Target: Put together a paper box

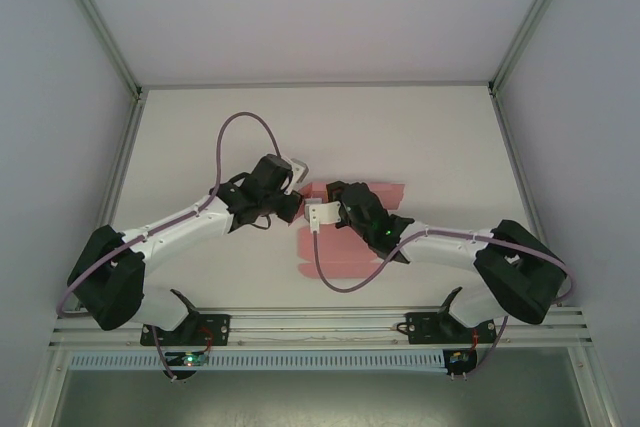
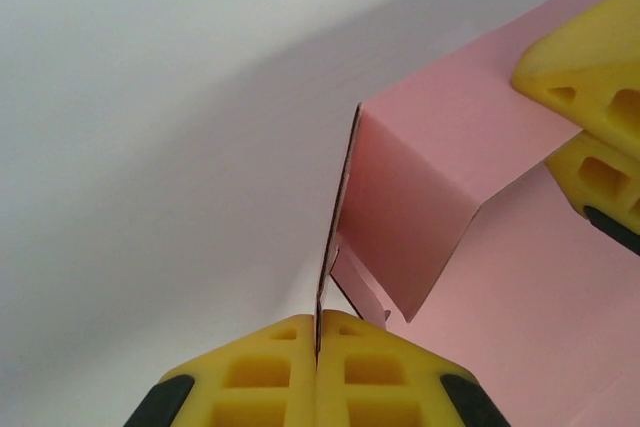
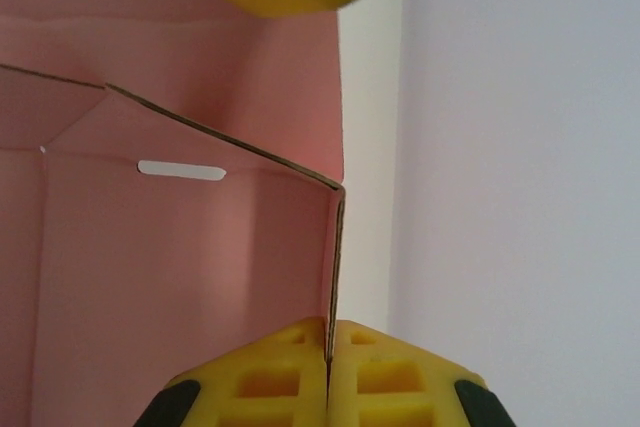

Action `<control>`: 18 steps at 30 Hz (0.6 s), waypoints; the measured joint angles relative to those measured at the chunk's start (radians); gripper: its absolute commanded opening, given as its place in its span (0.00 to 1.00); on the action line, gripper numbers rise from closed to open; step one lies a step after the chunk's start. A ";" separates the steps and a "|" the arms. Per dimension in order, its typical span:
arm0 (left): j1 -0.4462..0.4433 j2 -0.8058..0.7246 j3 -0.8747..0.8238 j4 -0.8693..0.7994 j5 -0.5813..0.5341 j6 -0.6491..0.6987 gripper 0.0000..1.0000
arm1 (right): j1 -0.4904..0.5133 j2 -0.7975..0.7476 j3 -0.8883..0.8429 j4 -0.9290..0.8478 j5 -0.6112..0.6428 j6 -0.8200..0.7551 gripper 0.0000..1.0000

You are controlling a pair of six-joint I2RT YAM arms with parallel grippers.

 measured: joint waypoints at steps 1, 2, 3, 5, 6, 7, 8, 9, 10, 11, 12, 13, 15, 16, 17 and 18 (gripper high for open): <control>0.006 0.000 0.000 0.000 0.018 0.000 0.00 | 0.005 0.002 0.000 0.003 0.010 -0.019 0.00; 0.014 0.000 0.000 0.000 0.038 0.000 0.00 | 0.007 0.005 -0.002 0.013 0.020 -0.035 0.00; 0.023 0.000 0.000 0.002 0.069 0.000 0.00 | 0.010 0.012 -0.006 0.035 0.030 -0.053 0.00; 0.033 0.000 0.000 0.005 0.121 0.000 0.00 | 0.015 0.035 -0.019 0.090 0.050 -0.084 0.00; 0.034 0.000 -0.002 0.008 0.147 -0.001 0.00 | 0.019 0.055 -0.025 0.125 0.062 -0.100 0.00; 0.034 0.000 -0.007 0.012 0.160 0.000 0.00 | 0.024 0.073 -0.028 0.156 0.069 -0.109 0.00; 0.034 0.000 -0.016 0.019 0.171 0.000 0.00 | 0.028 0.088 -0.030 0.180 0.071 -0.118 0.00; 0.031 0.000 -0.027 0.031 0.180 0.000 0.00 | 0.033 0.104 -0.033 0.205 0.072 -0.122 0.00; 0.027 -0.001 -0.037 0.042 0.188 0.000 0.00 | 0.034 0.115 -0.035 0.221 0.072 -0.124 0.00; 0.023 -0.001 -0.045 0.051 0.192 0.000 0.00 | 0.037 0.124 -0.038 0.234 0.069 -0.123 0.00; 0.019 -0.001 -0.050 0.056 0.193 0.000 0.00 | 0.039 0.128 -0.040 0.241 0.068 -0.121 0.00; 0.017 -0.001 -0.052 0.060 0.193 -0.001 0.00 | 0.041 0.129 -0.041 0.245 0.067 -0.118 0.00; 0.015 0.000 -0.055 0.081 0.192 -0.007 0.00 | 0.040 0.128 -0.041 0.254 0.061 -0.096 0.00; 0.015 0.003 -0.056 0.093 0.193 -0.013 0.00 | 0.039 0.128 -0.041 0.257 0.061 -0.087 0.00; 0.014 0.014 -0.056 0.107 0.193 -0.023 0.00 | 0.038 0.126 -0.041 0.257 0.061 -0.071 0.00; 0.014 0.024 -0.056 0.119 0.196 -0.032 0.00 | 0.035 0.126 -0.044 0.253 0.062 -0.059 0.00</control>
